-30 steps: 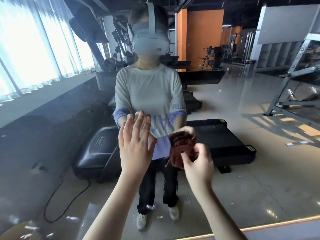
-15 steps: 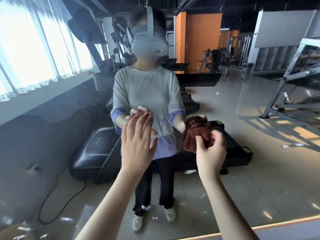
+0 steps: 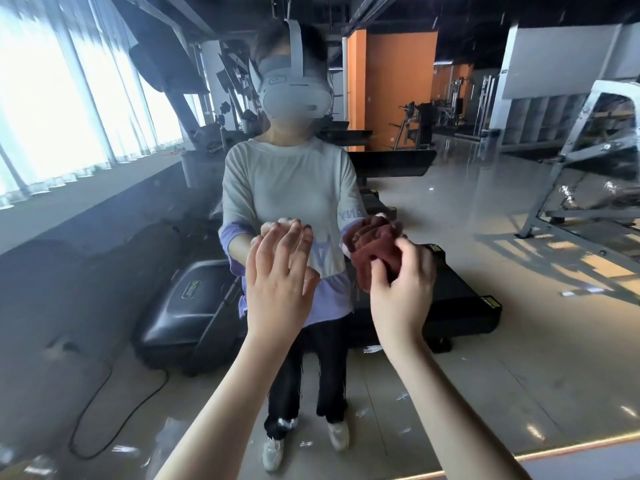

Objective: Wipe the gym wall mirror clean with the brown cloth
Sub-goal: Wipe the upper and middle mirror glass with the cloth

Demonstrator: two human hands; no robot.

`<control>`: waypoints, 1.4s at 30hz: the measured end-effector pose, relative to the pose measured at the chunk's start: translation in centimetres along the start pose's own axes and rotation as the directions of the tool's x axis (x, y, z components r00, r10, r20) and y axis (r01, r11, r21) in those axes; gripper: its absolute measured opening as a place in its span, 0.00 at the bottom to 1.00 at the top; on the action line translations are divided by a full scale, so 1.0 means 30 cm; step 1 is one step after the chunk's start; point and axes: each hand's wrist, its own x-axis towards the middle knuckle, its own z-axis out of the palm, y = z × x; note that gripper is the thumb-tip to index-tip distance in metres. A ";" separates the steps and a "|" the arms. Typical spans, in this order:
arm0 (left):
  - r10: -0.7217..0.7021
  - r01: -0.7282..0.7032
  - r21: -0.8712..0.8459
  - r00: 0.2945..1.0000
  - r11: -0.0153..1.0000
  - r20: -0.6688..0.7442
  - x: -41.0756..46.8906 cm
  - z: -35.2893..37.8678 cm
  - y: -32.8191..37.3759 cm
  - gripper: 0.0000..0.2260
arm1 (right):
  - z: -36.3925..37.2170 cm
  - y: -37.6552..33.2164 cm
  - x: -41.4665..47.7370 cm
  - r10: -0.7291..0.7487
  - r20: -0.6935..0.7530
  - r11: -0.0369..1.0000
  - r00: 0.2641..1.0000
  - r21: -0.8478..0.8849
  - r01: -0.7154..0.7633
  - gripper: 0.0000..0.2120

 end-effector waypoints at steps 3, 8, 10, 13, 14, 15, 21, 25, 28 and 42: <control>-0.001 0.001 -0.007 1.000 1.000 -0.002 -0.001 0.000 0.001 0.30 | -0.014 -0.022 0.078 -0.085 0.006 0.996 0.996 -0.017 0.085 0.16; -0.011 0.011 -0.004 1.000 1.000 -0.018 -0.004 0.004 0.006 0.29 | -0.033 -0.055 0.158 0.086 -0.171 0.989 0.981 0.137 -0.062 0.16; -0.019 0.019 -0.005 1.000 1.000 -0.013 -0.004 0.003 0.011 0.29 | -0.020 -0.072 0.131 -0.056 -0.122 0.996 0.991 0.063 0.064 0.13; -0.012 0.013 0.015 1.000 1.000 -0.014 -0.001 0.002 0.012 0.29 | -0.015 -0.071 0.152 -0.259 -0.066 0.966 0.964 -0.008 0.259 0.10; -0.009 0.010 0.021 1.000 1.000 -0.018 -0.002 0.004 0.011 0.29 | -0.018 -0.065 0.175 -0.259 -0.089 0.966 0.962 -0.003 0.260 0.09; -0.009 0.010 0.024 1.000 1.000 -0.020 -0.004 0.004 0.012 0.29 | -0.023 -0.059 0.197 -0.236 -0.128 0.971 0.963 0.003 0.239 0.08; -0.020 0.021 0.037 1.000 0.999 -0.019 -0.008 0.009 0.017 0.28 | -0.001 -0.064 0.167 -0.185 -0.204 0.980 0.961 0.031 0.195 0.06; -0.006 0.007 0.042 0.999 0.999 -0.031 -0.009 0.011 0.017 0.28 | -0.022 -0.048 0.206 -0.308 -0.155 0.951 0.939 -0.054 0.303 0.05; -0.006 0.008 0.048 0.999 0.999 -0.042 -0.010 0.011 0.019 0.27 | -0.059 -0.014 0.265 -0.041 -0.288 0.998 0.957 0.034 0.053 0.07; -0.041 0.040 0.068 0.999 0.997 0.004 -0.024 0.028 0.035 0.33 | -0.070 0.059 0.114 -0.127 -0.109 0.991 0.986 -0.066 0.121 0.07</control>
